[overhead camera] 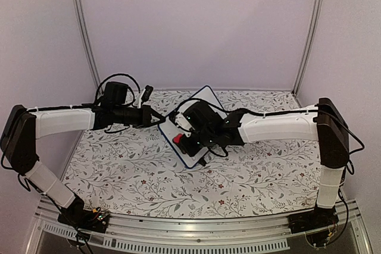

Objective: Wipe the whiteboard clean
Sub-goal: Erase the whiteboard at the center of the board.

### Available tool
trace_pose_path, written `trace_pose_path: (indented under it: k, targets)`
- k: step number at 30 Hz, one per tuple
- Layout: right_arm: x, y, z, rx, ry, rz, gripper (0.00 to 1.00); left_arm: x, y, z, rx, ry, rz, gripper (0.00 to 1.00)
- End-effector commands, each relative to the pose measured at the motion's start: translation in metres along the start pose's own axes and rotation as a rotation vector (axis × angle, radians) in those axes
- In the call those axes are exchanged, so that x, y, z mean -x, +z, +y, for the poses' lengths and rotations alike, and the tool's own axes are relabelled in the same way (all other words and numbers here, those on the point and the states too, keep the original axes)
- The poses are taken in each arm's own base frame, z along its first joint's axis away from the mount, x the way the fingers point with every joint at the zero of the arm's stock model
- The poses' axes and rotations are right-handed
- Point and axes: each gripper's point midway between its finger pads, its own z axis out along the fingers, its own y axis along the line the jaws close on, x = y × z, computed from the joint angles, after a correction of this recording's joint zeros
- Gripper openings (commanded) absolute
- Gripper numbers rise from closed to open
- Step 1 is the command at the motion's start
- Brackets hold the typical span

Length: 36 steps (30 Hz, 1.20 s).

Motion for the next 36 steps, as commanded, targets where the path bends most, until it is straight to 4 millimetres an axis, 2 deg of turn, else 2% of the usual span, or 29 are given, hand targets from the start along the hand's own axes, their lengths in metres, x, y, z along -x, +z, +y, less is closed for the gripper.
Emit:
trace_pose_path:
  k: [1, 5, 7, 9, 14, 21, 25, 30, 36]
  targets:
    - [0.038, 0.002, 0.003, -0.014, -0.051, -0.062, 0.05, 0.006, -0.005, -0.011, -0.032, 0.025, -0.017, 0.03]
    - [0.06, 0.005, 0.005, -0.025, -0.07, -0.088, 0.05, 0.006, -0.005, -0.011, -0.033, 0.027, -0.019, 0.04]
    - [0.063, 0.008, 0.004, -0.033, -0.07, -0.086, 0.05, 0.006, -0.005, -0.012, -0.033, 0.028, -0.018, 0.03]
    - [0.057, 0.014, 0.004, -0.036, -0.104, -0.068, 0.05, 0.007, -0.006, -0.011, -0.033, 0.029, -0.02, 0.03]
    - [0.025, 0.022, 0.001, -0.038, -0.098, -0.012, 0.05, 0.008, -0.006, -0.012, -0.034, 0.032, -0.023, 0.04]
    - [-0.031, 0.021, -0.006, -0.048, -0.041, 0.07, 0.05, 0.008, -0.006, -0.013, -0.038, 0.031, -0.024, 0.04]
    - [-0.048, 0.015, -0.009, -0.048, -0.008, 0.086, 0.05, 0.008, -0.007, -0.013, -0.035, 0.03, -0.026, 0.04]
    - [-0.047, 0.007, -0.01, -0.052, 0.011, 0.07, 0.05, 0.008, -0.007, -0.013, -0.036, 0.029, -0.024, 0.04]
    - [-0.022, 0.007, -0.012, -0.065, -0.008, 0.03, 0.05, 0.009, -0.008, -0.014, -0.038, 0.032, -0.028, 0.04]
